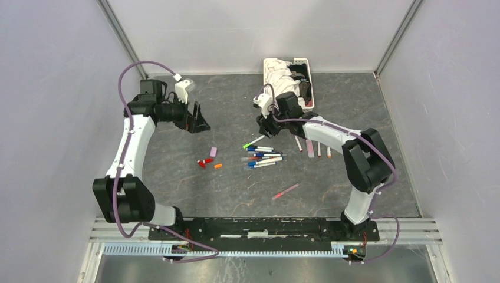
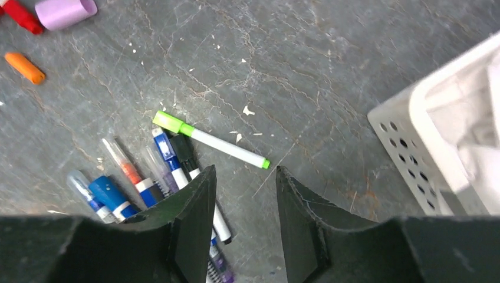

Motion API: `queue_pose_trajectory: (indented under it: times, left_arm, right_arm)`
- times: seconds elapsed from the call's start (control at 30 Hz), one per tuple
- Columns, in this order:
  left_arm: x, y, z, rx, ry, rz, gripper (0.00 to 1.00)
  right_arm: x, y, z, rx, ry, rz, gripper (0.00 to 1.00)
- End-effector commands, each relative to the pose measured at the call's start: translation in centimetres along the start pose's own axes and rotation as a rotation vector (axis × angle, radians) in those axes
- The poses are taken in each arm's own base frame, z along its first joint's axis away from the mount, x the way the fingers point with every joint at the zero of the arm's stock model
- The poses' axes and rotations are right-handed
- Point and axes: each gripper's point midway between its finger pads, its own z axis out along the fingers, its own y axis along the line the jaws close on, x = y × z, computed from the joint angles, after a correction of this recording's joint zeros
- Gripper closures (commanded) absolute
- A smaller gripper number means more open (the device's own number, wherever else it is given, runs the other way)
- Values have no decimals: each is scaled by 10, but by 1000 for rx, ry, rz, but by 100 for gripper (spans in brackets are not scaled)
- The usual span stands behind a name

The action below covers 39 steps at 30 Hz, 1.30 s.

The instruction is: Open the pen caps

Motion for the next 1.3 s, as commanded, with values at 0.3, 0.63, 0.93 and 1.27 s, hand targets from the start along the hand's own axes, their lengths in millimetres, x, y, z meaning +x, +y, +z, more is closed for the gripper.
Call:
queue_pose_trajectory:
  times: [0.3,0.63,0.93,1.27]
  left_arm:
    - [31,-17,8,124,73,-4,0]
    - [24,-23,4,148,51,21,0]
    - [25,-26,3,163,53,25,0]
    - [23,-27,1,164,57,35,0]
  right_arm:
    - [11,16,53,-174,112,-386,51]
    - [35,16,62,-190,164,-423,53]
    - [42,15,77,-209,181,-410,55]
    - [36,21,84,-257,166,-395,64]
